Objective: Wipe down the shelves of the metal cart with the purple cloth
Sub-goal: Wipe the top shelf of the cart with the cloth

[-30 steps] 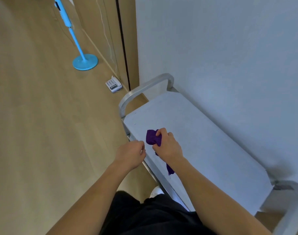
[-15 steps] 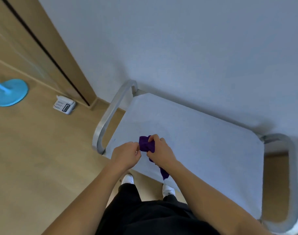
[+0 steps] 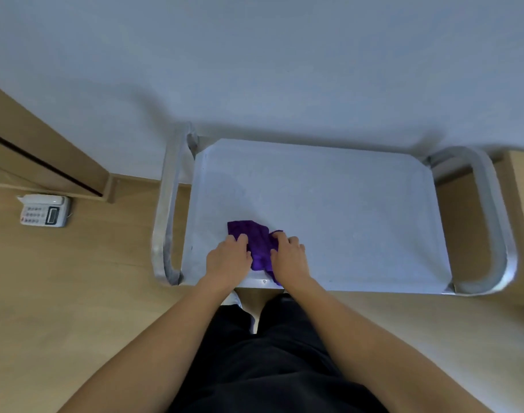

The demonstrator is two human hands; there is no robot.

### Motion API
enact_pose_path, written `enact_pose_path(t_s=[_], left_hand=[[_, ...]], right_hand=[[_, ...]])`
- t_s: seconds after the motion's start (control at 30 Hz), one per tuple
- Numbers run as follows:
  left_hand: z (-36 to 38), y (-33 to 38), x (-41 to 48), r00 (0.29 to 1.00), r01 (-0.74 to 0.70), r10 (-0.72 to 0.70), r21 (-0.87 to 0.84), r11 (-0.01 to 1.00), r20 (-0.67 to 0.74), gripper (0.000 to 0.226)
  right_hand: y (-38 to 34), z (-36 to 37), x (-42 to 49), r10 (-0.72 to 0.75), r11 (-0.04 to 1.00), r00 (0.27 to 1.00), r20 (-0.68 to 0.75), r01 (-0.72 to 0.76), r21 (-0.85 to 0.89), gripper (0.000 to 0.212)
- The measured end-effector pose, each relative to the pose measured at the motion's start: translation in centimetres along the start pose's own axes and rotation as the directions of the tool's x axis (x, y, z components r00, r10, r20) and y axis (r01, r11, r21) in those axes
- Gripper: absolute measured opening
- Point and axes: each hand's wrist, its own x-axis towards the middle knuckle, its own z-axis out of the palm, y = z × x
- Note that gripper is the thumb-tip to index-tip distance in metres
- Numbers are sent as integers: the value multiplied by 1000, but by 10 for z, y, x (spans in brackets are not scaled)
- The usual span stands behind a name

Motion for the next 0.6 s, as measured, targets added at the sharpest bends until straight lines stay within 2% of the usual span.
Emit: enact_pose_path(t_s=[0.1, 0.2, 0.27, 0.33, 0.43, 0.5, 0.6], left_hand=[[7, 9, 0, 997, 69, -69, -12, 998, -46, 25], [19, 15, 1, 990, 113, -120, -107, 988, -69, 25], [25, 18, 1, 986, 136, -158, -276, 951, -60, 27], [27, 19, 3, 981, 150, -188, -466, 872, -36, 29], [29, 12, 6, 980, 136, -193, -573, 809, -40, 29], [27, 7, 3, 981, 110, -181, -559, 822, -73, 27], [23, 2, -6, 965, 35, -146, -445, 895, -218, 22]], right_hand=[[3, 4, -5, 31, 999, 999, 38, -30, -39, 38], [2, 8, -9, 32, 999, 998, 54, -33, 0, 36], [3, 11, -11, 25, 994, 998, 60, -31, 103, 36], [4, 12, -12, 9, 967, 998, 61, -24, 255, 35], [5, 12, -13, -31, 934, 998, 46, 13, 358, 33], [3, 10, -12, -11, 958, 1000, -23, 17, 285, 33], [-5, 9, -12, 10, 998, 972, -236, 7, 70, 38]])
